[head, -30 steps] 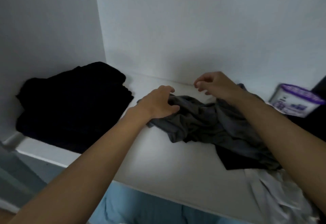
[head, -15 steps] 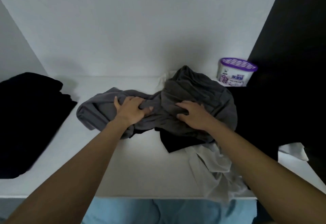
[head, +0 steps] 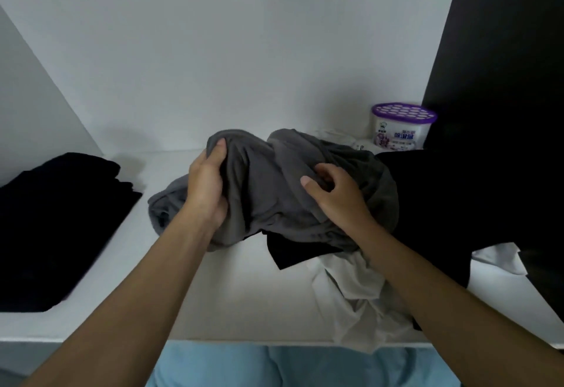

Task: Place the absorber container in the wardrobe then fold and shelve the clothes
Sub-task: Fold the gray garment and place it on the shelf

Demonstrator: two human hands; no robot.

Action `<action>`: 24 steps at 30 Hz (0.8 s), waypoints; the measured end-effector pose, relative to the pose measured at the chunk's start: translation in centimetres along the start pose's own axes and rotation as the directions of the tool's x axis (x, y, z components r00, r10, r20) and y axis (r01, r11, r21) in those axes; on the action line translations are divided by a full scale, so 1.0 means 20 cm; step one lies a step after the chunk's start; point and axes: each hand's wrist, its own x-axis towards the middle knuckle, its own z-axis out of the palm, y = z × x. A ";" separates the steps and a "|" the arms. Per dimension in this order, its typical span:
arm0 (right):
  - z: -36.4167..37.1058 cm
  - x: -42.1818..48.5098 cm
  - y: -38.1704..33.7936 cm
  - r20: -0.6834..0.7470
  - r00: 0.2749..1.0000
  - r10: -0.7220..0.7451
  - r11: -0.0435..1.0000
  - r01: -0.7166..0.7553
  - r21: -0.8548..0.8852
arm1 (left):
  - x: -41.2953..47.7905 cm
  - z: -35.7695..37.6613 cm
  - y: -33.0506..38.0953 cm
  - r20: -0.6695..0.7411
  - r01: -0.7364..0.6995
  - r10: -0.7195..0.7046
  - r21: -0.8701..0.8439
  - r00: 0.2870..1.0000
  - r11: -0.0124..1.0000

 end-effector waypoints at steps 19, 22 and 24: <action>0.28 -0.35 -1.02 -0.331 0.926 -0.183 0.983 0.167 -0.075 | -0.31 -0.99 0.29 0.082 -0.142 0.123 0.277 0.989 0.951; 0.36 -0.45 -1.18 -0.253 0.964 -0.081 0.994 0.098 0.055 | -0.41 -1.04 0.24 0.493 -0.259 0.111 0.242 0.863 0.935; 0.44 -0.52 -1.22 -0.097 0.993 0.064 0.985 -0.048 0.164 | -0.50 -1.01 0.22 0.629 -0.352 0.054 0.360 0.775 0.864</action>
